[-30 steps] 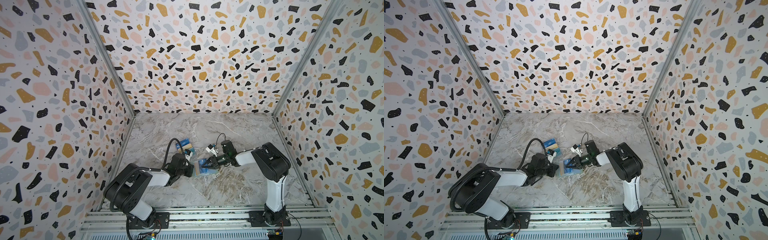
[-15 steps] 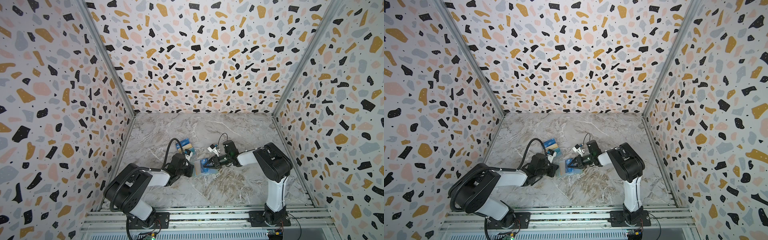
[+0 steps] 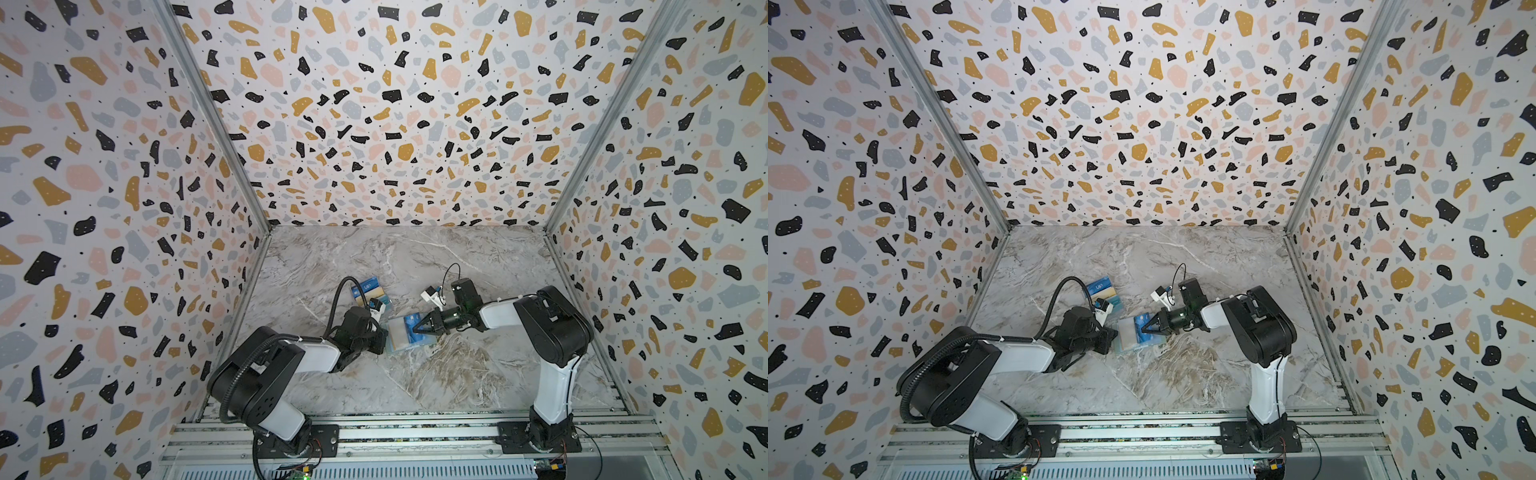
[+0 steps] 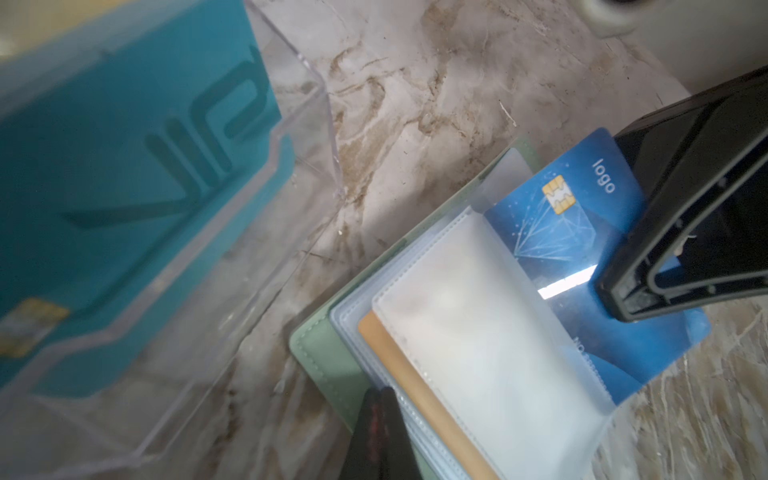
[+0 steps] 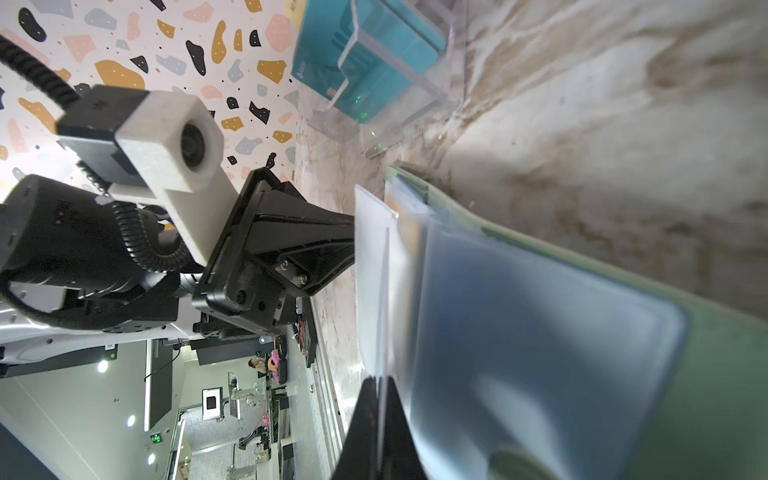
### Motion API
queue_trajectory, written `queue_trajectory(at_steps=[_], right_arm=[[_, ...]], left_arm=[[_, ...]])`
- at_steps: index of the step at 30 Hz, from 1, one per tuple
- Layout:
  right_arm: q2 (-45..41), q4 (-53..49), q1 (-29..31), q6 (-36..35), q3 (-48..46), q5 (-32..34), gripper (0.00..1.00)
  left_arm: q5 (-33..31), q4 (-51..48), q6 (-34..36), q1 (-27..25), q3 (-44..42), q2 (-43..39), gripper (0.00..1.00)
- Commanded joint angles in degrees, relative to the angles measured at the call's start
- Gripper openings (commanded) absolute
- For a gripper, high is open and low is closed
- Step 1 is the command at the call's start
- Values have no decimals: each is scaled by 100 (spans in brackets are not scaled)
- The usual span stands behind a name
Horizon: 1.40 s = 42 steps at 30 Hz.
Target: Take the credit cards out of the card holder
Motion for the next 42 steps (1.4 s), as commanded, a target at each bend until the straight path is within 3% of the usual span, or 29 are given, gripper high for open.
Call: queue_trajectory(at_steps=[1, 6, 17, 26, 31, 37, 42], right_arm=[[-319, -540, -52, -397, 178, 105, 1], [-439, -1048, -111, -737, 288, 287, 0], [-991, -1798, -179, -1757, 564, 516, 0], [-1697, -1571, -198, -2215, 372, 557, 0], [-2198, -1399, -198, -2524, 181, 441, 0], [-2483, -1371, -198, -2849, 175, 209, 0], [-2580, -1385, -193, -3095, 188, -196, 0]], left_arm=[[-114, -380, 69, 6, -72, 189, 0], [40, -375, 184, 6, 9, 107, 0], [4, -812, 282, 8, 505, -548, 14], [-133, -1417, 211, 6, 944, -1216, 24], [-169, -1546, 220, 11, 1000, -1805, 35], [325, -1627, 302, 41, 1003, -2320, 65], [821, -1339, 183, 110, 913, -2750, 70]])
